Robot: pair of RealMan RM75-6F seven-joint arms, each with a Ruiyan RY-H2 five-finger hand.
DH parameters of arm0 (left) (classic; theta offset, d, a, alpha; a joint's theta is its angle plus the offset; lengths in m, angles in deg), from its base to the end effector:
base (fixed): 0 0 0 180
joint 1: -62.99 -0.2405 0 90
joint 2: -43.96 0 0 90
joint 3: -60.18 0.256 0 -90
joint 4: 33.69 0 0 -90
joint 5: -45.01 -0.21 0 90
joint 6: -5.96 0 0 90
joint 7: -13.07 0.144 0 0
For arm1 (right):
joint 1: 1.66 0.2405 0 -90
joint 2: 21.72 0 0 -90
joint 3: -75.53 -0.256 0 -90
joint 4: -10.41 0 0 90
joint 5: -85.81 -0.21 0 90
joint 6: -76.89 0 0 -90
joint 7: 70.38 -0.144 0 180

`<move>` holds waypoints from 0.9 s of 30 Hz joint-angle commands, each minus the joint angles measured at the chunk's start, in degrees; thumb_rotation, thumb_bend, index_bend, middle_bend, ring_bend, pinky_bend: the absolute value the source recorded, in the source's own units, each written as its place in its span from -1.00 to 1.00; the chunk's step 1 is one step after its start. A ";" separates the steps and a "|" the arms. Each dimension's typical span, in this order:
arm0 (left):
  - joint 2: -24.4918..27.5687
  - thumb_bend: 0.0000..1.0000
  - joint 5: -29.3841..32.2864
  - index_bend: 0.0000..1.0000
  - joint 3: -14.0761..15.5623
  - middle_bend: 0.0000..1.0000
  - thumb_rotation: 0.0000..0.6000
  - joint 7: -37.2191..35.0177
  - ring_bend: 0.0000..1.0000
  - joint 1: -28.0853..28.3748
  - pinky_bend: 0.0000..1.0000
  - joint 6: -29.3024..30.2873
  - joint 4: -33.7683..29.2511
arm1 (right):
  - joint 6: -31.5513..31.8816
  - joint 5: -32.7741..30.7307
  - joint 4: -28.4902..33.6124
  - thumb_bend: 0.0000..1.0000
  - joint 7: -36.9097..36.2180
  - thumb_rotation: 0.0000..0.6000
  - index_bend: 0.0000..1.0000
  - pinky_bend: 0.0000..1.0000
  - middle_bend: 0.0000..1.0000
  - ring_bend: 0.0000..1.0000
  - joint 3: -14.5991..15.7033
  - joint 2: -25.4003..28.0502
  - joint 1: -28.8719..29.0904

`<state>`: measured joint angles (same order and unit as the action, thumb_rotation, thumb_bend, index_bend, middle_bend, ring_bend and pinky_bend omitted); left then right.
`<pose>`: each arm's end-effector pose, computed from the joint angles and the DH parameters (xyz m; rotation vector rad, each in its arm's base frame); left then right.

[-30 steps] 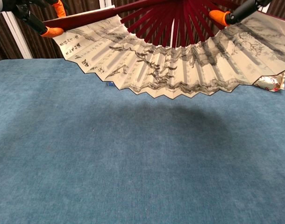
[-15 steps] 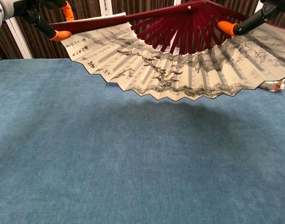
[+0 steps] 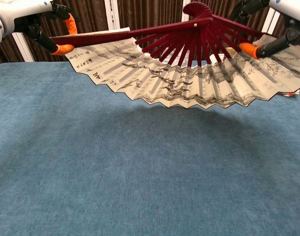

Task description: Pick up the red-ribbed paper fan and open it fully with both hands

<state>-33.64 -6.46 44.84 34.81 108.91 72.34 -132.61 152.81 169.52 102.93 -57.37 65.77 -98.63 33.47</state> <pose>-0.1126 0.3647 0.0696 -1.5970 -0.9700 -1.0877 -0.1453 -0.3204 0.0868 1.6892 -0.5941 1.2591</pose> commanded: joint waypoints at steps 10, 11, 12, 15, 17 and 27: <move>2.76 0.08 -0.51 0.16 0.92 -0.90 1.00 -2.02 -1.00 -2.01 -1.00 -1.44 -3.13 | 1.22 3.69 0.38 0.12 -1.52 1.00 0.15 -1.00 -0.43 -0.94 2.54 -0.46 -2.27; 2.99 0.06 -0.54 0.09 0.95 -0.93 1.00 -2.37 -1.00 -2.13 -1.00 -1.68 -3.27 | 1.29 3.98 0.50 0.12 -1.62 1.00 0.06 -1.00 -0.44 -0.94 2.66 -0.39 -2.38; 3.34 0.04 -0.59 0.05 1.00 -0.94 1.00 -2.88 -1.00 -2.32 -1.00 -2.04 -3.43 | 1.35 4.50 0.68 0.12 -1.73 1.00 -0.05 -1.00 -0.47 -0.95 2.91 -0.25 -2.50; 4.34 -0.04 -1.04 -0.10 1.31 -0.99 1.00 -4.36 -1.00 -2.90 -1.00 -3.10 -3.58 | 1.03 5.75 1.43 0.12 -1.69 1.00 -0.43 -1.00 -0.62 -0.99 3.78 0.38 -2.84; 4.98 -0.09 -1.65 -0.18 1.47 -1.00 1.00 -5.47 -1.00 -3.31 -1.00 -3.65 -3.59 | 0.51 6.12 2.25 0.12 -1.35 1.00 -0.70 -1.00 -0.73 -1.00 4.41 1.07 -3.14; 7.96 -0.39 -4.44 -0.44 1.85 -1.00 1.00 -9.35 -1.00 -4.75 -1.00 -5.40 -4.36 | -2.71 5.04 7.44 -0.52 2.62 1.00 -1.00 -1.00 -0.99 -1.00 5.92 3.51 -4.22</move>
<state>-25.85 -10.80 46.70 25.66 104.29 67.01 -136.88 150.55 174.65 109.94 -55.22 71.45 -95.42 29.36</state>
